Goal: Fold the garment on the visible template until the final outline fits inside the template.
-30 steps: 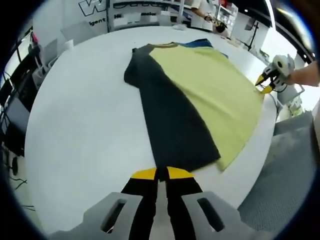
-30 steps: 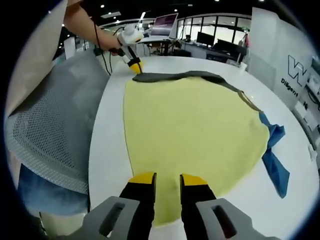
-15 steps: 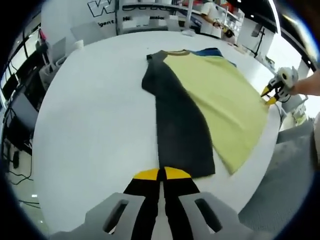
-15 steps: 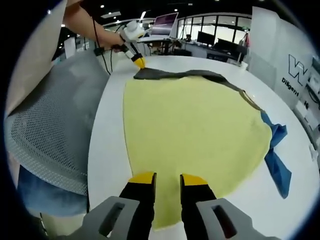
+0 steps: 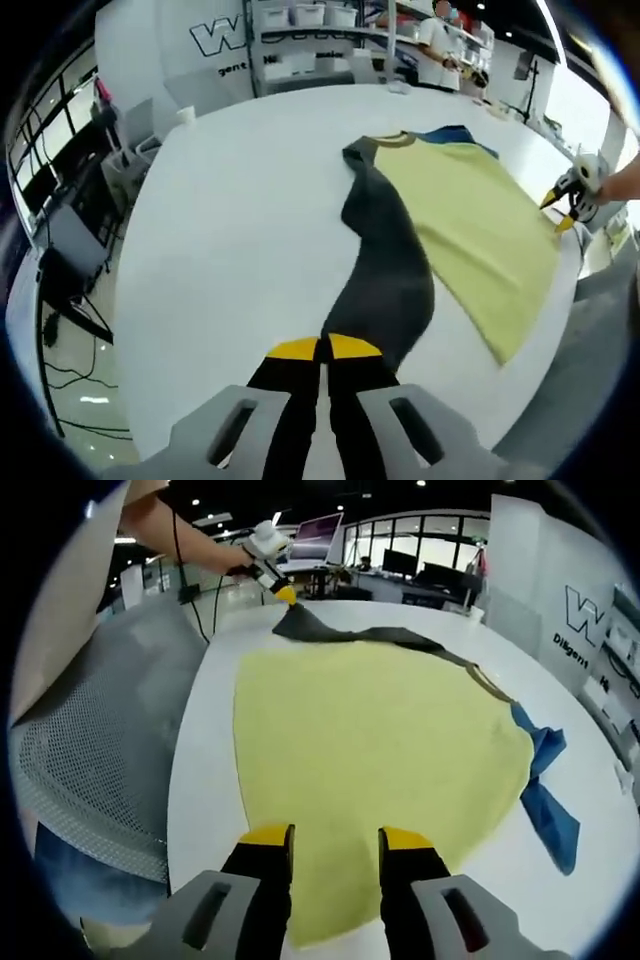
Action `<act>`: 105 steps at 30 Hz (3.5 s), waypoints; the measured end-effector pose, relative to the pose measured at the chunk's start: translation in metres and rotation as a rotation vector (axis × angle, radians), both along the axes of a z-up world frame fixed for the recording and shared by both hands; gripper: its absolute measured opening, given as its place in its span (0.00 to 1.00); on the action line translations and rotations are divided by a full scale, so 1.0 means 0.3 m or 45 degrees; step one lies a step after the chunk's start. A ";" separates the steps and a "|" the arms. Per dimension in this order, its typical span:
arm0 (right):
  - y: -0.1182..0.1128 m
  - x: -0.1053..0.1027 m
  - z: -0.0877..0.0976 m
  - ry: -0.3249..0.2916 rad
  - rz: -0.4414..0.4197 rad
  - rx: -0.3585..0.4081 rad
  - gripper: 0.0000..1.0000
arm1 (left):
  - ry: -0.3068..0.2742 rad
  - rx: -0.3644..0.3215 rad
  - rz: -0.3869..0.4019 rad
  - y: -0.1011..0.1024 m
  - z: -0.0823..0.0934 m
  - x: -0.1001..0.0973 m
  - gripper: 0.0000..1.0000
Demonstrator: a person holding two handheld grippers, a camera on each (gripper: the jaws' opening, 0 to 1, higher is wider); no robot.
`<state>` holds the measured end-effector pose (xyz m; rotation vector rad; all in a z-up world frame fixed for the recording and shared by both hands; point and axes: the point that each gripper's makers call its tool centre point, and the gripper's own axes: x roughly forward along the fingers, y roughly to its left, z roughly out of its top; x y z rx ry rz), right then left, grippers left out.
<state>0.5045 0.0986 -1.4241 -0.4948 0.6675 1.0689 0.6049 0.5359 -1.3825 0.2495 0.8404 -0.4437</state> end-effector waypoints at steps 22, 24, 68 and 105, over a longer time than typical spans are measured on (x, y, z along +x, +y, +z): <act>0.053 0.028 0.031 0.019 -0.061 0.127 0.66 | -0.208 0.095 0.048 0.138 0.261 0.267 0.03; 0.049 0.029 0.028 0.022 -0.062 0.123 0.67 | -0.216 0.109 0.055 0.155 0.269 0.291 0.03; 0.063 0.021 0.002 0.084 -0.064 0.070 0.73 | 0.041 0.066 0.398 0.474 0.010 0.501 0.04; 0.060 0.009 -0.002 0.089 -0.065 0.052 0.70 | 0.167 -0.010 0.444 0.401 -0.157 0.375 0.21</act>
